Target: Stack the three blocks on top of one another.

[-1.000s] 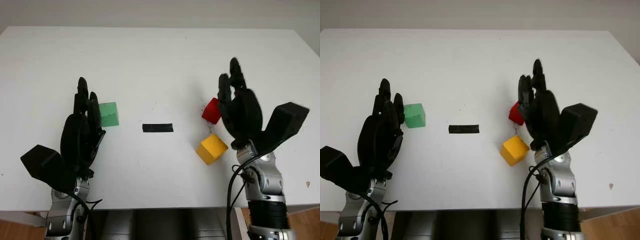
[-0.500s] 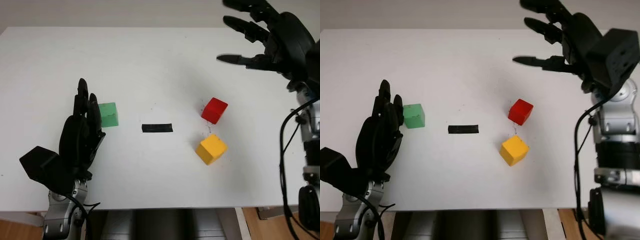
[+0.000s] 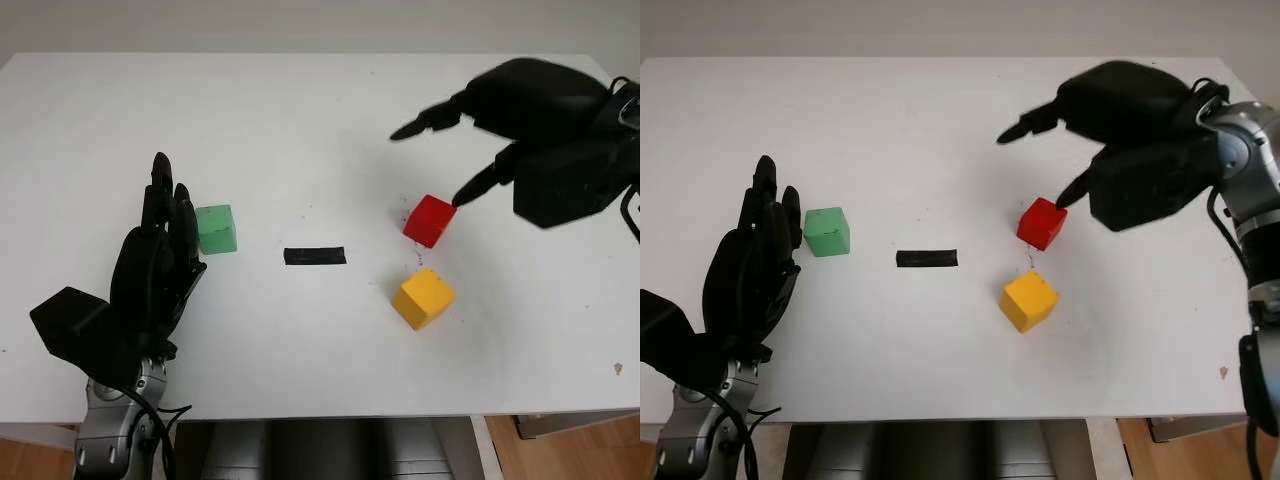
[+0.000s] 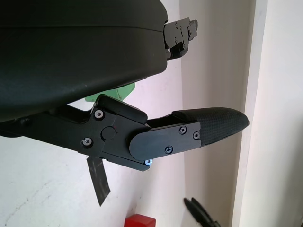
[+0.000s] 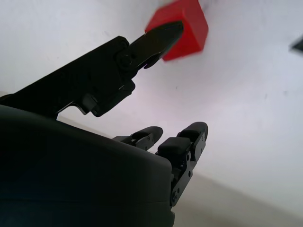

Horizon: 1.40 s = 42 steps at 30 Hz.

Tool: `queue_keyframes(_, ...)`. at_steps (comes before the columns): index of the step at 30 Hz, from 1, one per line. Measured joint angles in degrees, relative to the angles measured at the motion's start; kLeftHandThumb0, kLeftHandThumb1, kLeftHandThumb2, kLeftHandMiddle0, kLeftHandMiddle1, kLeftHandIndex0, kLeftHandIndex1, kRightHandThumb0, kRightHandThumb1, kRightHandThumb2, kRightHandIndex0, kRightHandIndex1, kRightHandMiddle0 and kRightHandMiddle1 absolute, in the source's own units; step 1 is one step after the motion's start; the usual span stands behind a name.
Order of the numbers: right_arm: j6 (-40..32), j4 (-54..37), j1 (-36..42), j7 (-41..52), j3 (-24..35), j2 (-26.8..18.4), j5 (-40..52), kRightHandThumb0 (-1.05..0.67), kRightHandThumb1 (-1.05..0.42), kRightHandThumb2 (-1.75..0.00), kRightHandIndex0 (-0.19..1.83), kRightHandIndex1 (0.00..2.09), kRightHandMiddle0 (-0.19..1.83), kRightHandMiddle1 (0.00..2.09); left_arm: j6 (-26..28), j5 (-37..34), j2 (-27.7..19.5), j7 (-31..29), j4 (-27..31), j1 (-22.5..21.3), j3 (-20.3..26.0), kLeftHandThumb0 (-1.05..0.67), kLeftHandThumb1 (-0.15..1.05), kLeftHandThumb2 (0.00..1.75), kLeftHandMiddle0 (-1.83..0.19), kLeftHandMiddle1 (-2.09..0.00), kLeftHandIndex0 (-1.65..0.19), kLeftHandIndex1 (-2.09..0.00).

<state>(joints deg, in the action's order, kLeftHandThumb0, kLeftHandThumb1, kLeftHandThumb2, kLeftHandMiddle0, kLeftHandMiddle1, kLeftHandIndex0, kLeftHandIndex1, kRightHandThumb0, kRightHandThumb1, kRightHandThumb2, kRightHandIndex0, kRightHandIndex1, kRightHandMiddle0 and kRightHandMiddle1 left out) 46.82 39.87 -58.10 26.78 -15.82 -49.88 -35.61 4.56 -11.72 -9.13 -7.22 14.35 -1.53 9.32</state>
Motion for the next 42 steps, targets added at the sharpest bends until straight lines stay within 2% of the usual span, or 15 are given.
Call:
queue_keyframes(4,5.17,0.41,-0.66,-4.78,-3.00,-1.70,-7.17,-0.50,-0.79,-0.07,0.48,0.03,0.51,0.05,0.51,-0.01,-0.11,0.00,0.04,0.00,-0.01,-0.80,1.05,0.62,0.19,-0.01,0.19,0.00)
queue_keyframes(9,6.86,1.21,-1.05,-7.36,-5.16,-2.27,-11.12,-0.46,-0.80,-0.06,0.43,0.03,0.49,0.04,0.58,-0.02,-0.10,-0.18,0.04,-0.01,-0.10,-0.80,1.05,0.62,0.19,0.00,0.19,0.00)
queue_keyframes(14,7.10,2.49,-1.22,-9.96,-6.38,-2.24,-12.86,-0.43,-0.81,-0.06,0.39,0.03,0.50,0.05,0.94,-0.02,-0.08,-0.15,0.04,-0.01,-0.18,-0.81,1.05,0.61,0.19,0.00,0.19,0.00)
queue_keyframes(21,5.93,7.11,-2.48,-18.82,-10.48,-0.54,-19.32,-0.44,-0.82,-0.06,0.34,0.02,0.49,0.05,1.33,-0.02,-0.04,-0.11,0.06,-0.01,-0.19,-0.80,1.05,0.60,0.19,0.00,0.19,0.00)
queue_keyframes(30,4.14,13.43,-4.92,-26.59,-14.04,0.55,-22.52,-0.41,-0.80,-0.05,0.35,0.05,0.54,0.07,1.36,-0.07,0.13,-0.17,0.22,0.07,-0.20,-0.79,1.05,0.62,0.19,0.00,0.19,0.00)
queue_keyframes(42,3.97,16.52,-5.07,-32.91,-17.25,1.66,-23.80,-0.32,-0.79,-0.05,0.45,0.08,0.76,0.16,1.38,-0.15,0.12,-0.18,0.77,0.65,0.07,-0.79,1.05,0.61,0.19,-0.01,0.19,0.00)
